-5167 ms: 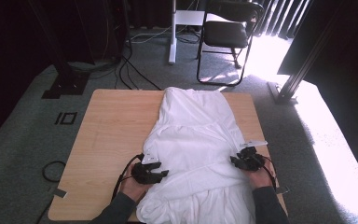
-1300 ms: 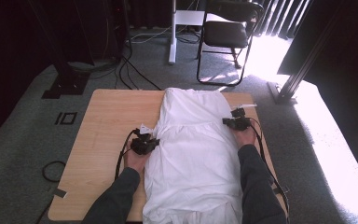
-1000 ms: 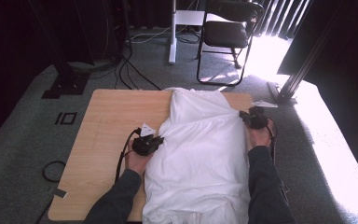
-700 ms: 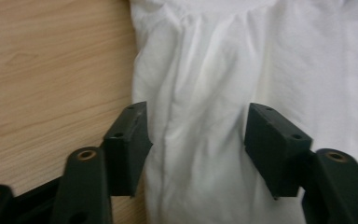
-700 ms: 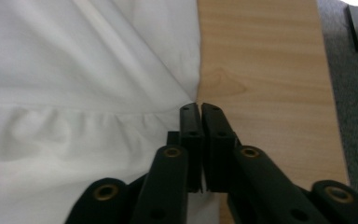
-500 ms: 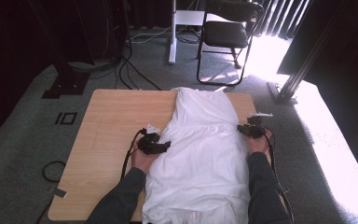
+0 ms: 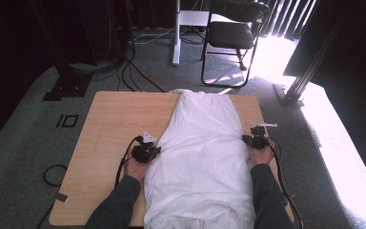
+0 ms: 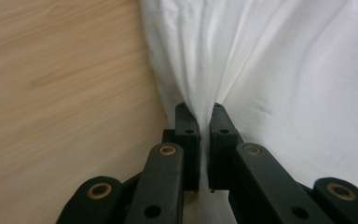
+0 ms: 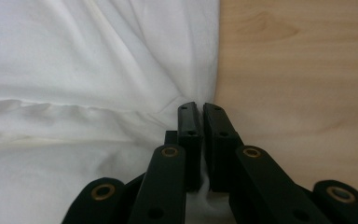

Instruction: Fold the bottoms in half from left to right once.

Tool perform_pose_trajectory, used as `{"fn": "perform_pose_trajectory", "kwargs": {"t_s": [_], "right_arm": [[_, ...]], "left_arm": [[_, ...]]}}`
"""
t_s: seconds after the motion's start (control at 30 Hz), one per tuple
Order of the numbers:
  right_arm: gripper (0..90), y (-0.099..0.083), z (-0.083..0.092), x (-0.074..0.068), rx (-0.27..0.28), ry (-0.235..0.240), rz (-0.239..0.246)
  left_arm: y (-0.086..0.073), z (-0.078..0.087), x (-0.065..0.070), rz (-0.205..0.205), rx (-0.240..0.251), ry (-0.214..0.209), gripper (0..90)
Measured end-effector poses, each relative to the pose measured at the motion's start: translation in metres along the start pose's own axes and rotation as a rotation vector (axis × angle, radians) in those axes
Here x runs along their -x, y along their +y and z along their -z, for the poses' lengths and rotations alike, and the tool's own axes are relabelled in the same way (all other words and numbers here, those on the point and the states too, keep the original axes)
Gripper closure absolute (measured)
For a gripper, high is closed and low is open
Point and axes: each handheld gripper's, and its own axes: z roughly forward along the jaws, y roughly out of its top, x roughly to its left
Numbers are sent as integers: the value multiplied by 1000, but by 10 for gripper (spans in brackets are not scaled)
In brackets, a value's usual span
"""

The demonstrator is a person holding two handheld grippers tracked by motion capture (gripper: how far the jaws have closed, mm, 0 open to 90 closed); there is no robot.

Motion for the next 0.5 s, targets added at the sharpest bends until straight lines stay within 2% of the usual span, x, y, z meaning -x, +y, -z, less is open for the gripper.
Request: {"fn": "perform_pose_trajectory", "kwargs": {"t_s": [0.03, 0.1, 0.13, 0.17, 0.3, 0.37, 0.5], "right_arm": [[867, -4, 2, -2, 2, 13, -4], [867, -14, 9, -9, 5, 26, 13], [866, -20, 14, -14, -1, 31, 24], [866, -24, 17, -18, -3, 27, 36], [866, -46, 35, -33, -13, 20, 74], [865, -54, 42, -38, -19, 23, 97], [864, -74, 58, -45, -24, 28, 121]], "left_arm": [[-5, 7, -1, 10, -5, -4, 884], [-13, 18, 4, -19, -16, 10, 885], [-16, 21, 7, -21, -15, 10, 885], [-21, 28, 10, -33, -16, 11, 886], [-42, 44, 21, -27, -11, 3, 887], [-56, 52, 27, -17, -18, -24, 888], [-70, 66, 34, -18, -26, -40, 888]]}}
